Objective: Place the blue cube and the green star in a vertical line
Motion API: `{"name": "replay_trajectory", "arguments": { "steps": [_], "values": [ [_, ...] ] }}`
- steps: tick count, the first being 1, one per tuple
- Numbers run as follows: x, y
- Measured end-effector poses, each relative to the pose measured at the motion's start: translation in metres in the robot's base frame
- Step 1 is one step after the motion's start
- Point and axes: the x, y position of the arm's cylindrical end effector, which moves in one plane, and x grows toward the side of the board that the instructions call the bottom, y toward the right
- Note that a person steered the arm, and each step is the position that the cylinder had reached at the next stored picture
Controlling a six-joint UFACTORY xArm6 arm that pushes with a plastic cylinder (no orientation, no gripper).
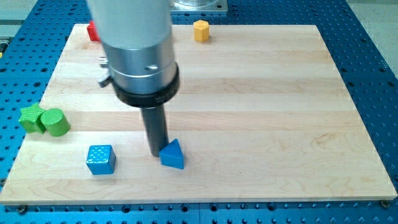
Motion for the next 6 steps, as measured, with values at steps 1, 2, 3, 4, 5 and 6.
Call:
{"name": "replay_trajectory", "arguments": {
  "steps": [1, 2, 3, 4, 5, 6],
  "values": [
    [-0.008, -0.043],
    [-0.007, -0.126],
    [-0.003, -0.172],
    [0.001, -0.227],
    [0.005, -0.245],
    [-0.042, -0.245]
  ]
}}
